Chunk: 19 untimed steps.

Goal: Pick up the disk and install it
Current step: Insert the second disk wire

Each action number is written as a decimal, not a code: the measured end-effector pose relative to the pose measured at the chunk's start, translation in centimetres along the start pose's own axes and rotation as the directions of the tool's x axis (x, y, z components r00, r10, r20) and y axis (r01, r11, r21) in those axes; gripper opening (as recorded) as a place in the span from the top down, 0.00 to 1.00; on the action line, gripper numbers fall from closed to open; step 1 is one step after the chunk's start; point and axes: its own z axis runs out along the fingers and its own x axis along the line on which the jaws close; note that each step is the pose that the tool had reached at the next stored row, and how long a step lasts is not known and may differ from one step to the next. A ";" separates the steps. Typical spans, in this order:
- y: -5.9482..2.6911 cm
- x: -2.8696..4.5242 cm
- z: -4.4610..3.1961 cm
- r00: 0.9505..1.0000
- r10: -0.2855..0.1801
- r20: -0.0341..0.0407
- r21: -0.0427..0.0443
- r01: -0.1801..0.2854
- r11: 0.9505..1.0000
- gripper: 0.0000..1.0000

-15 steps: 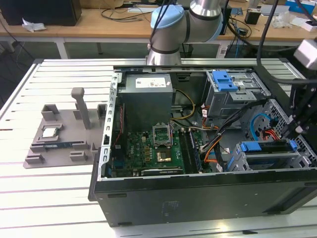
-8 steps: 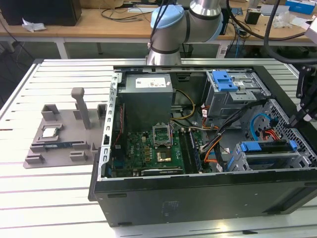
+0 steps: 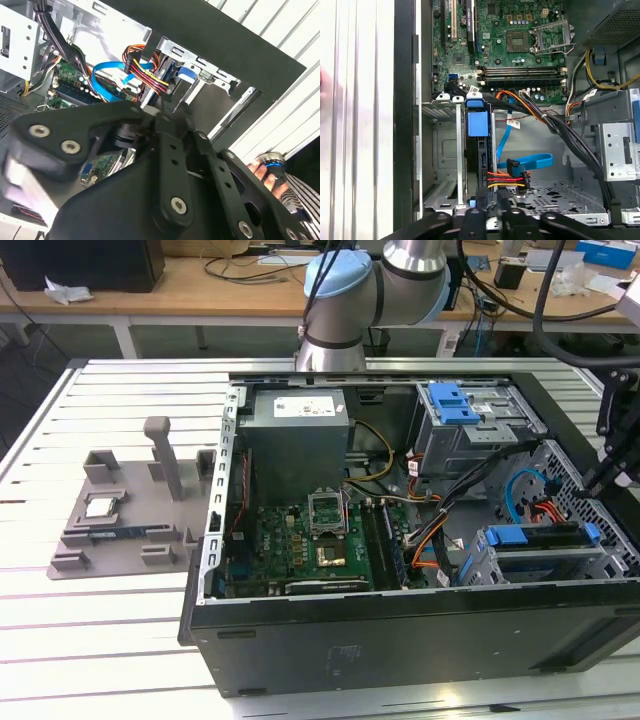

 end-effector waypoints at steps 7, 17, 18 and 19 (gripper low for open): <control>0.99 -0.61 0.37 1.000 -0.002 0.009 0.000 0.002 1.000 0.64; 2.49 -1.16 1.98 0.999 -0.012 0.046 -0.001 0.012 1.000 0.64; 2.49 -1.16 1.98 0.999 -0.012 0.046 -0.001 0.012 1.000 0.64; 2.49 -1.16 1.98 0.999 -0.012 0.046 -0.001 0.013 1.000 0.64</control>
